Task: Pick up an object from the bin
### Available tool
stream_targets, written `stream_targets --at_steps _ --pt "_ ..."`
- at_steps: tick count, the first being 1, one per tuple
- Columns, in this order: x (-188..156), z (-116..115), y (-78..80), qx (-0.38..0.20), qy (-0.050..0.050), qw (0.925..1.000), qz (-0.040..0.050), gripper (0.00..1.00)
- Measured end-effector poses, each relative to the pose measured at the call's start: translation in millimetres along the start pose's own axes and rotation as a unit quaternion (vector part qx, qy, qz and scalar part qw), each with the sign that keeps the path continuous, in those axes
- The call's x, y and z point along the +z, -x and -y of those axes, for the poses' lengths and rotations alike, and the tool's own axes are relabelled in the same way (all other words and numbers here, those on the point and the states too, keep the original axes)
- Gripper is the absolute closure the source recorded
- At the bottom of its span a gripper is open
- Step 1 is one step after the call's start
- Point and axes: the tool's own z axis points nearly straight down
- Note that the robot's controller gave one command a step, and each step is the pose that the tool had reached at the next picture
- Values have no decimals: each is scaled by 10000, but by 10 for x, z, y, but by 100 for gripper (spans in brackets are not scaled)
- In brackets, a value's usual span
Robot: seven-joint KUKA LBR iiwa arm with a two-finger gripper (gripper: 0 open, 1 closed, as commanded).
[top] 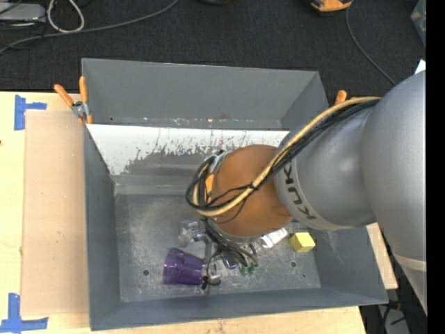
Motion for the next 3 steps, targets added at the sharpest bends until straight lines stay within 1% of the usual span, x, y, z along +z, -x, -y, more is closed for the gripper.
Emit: stream_targets --at_steps 1,2,3 --pt "213 -207 -40 -143 -6 9999 -3 0" --pt "440 -364 189 665 1 9978 -7 100" --pt "437 -364 188 665 1 9978 -6 100"
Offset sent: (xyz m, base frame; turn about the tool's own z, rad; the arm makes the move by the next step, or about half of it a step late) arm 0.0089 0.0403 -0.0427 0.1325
